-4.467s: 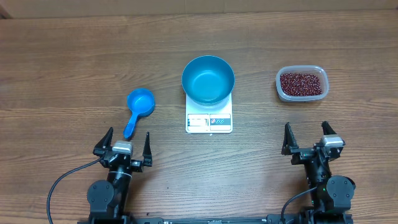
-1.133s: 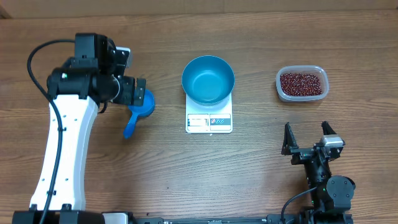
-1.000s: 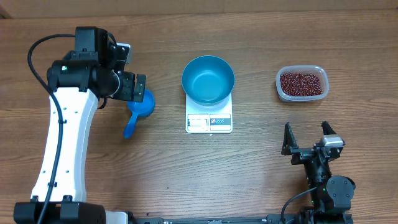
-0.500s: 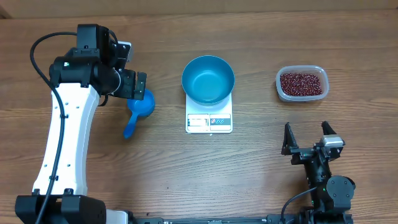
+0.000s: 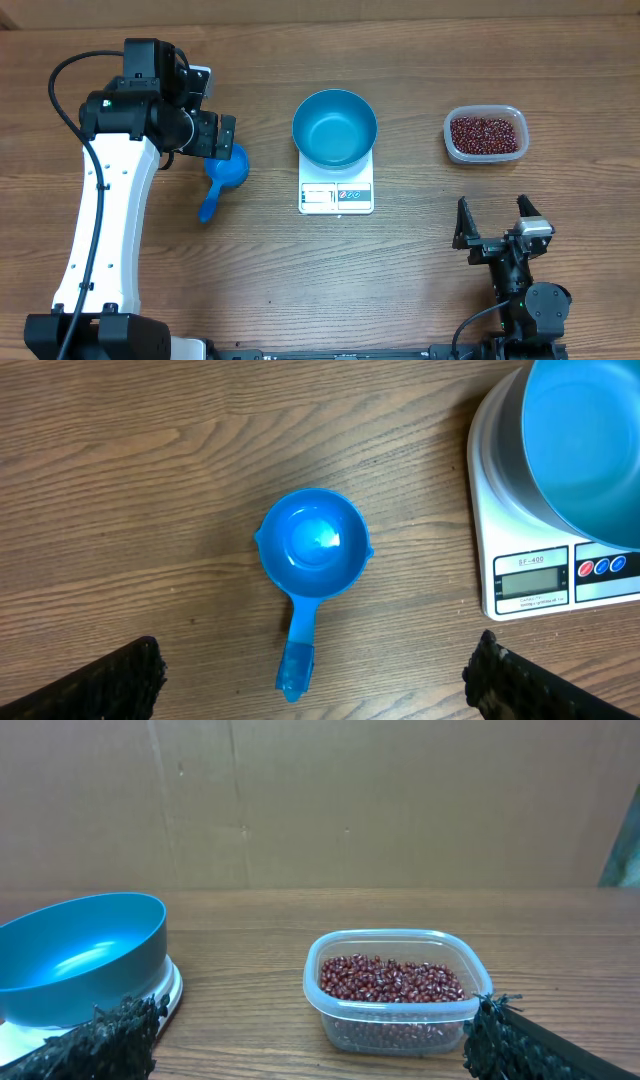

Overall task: Scoop item into bowl and weigh 150g on scale
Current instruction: 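Move the left gripper forward above the blue scoop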

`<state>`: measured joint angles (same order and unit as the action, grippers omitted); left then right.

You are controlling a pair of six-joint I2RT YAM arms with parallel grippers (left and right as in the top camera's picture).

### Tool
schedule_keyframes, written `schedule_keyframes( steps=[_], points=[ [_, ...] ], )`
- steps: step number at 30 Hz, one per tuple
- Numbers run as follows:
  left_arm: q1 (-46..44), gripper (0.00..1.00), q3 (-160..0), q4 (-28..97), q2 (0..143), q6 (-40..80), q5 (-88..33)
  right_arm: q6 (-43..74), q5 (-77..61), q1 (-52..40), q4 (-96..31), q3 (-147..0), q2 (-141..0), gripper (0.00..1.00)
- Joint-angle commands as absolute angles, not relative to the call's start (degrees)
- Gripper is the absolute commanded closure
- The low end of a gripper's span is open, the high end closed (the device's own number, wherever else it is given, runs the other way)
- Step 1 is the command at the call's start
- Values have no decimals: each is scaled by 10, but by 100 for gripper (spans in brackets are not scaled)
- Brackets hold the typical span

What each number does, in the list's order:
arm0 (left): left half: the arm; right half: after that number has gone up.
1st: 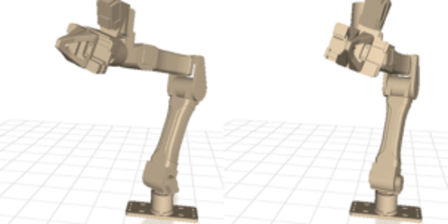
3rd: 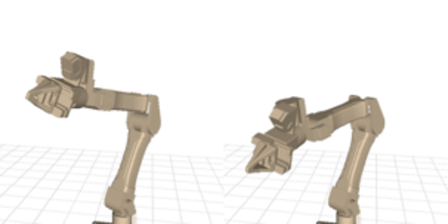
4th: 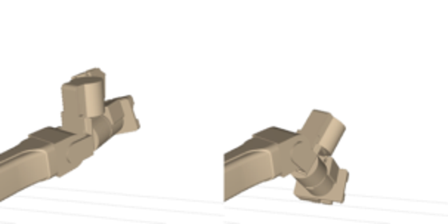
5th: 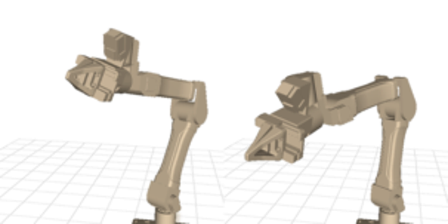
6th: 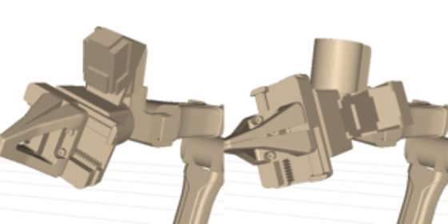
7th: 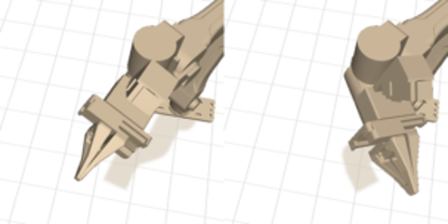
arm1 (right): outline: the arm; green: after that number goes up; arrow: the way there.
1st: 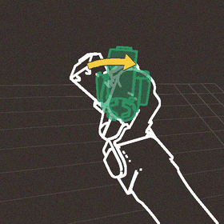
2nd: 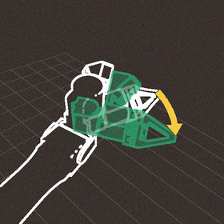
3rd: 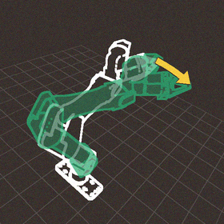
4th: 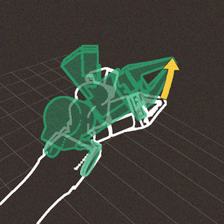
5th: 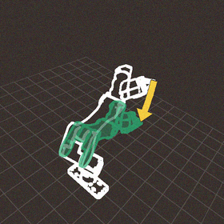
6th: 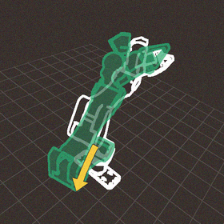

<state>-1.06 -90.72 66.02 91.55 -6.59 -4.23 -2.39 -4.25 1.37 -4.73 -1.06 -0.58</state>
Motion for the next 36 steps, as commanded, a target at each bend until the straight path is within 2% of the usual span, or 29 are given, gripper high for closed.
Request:
schedule_keyframes(
  steps=[1, 36],
  points=[
    [-7, 0, -921, 658, 918, -77, -45, -31, -46, 14, -44, -4, -2, 0],
    [-8, 1, -911, 634, 926, -60, -41, -31, -46, 14, -44, -4, -2, 0]
  ],
)
